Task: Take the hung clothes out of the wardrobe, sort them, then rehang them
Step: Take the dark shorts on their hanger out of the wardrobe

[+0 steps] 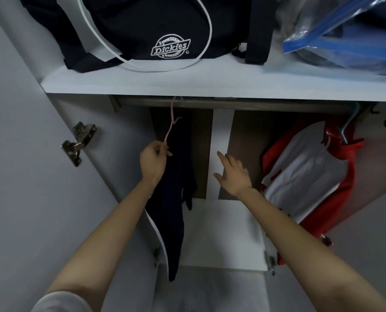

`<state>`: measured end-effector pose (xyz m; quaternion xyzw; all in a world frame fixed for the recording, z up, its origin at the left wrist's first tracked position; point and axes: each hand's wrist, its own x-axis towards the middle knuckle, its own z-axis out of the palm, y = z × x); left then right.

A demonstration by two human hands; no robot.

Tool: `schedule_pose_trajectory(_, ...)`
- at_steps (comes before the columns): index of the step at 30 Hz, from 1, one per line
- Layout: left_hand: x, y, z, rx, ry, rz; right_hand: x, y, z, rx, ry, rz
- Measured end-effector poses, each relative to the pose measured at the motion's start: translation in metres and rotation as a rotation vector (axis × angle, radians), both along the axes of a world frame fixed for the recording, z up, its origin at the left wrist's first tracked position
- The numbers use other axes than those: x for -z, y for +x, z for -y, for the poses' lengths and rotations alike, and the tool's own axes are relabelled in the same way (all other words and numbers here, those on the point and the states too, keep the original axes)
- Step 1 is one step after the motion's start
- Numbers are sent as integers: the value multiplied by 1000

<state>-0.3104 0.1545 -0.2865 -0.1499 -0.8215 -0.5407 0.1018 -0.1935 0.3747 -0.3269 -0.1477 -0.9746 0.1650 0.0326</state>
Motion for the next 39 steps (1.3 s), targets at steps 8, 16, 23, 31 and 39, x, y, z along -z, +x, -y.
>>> schedule_pose_trajectory(8, -2, 27, -6, 304, -225, -15, -14, 14, -11, 44, -46, -125)
schedule_pose_trajectory(16, -26, 41, -44, 760, -266, 133, -23, 47, -46, 186, -20, -201)
schedule_pose_trajectory(23, -34, 46, -105, 1010, -322, 147, -21, 118, -89, 326, -167, -119)
schedule_pose_trajectory(31, 8, 38, -161, 1119, -308, 210, -34, 187, -87, 428, -155, 13)
schedule_pose_trajectory(39, 31, 75, -221, 1375, -305, 206, -23, 251, -60, 775, -118, -94)
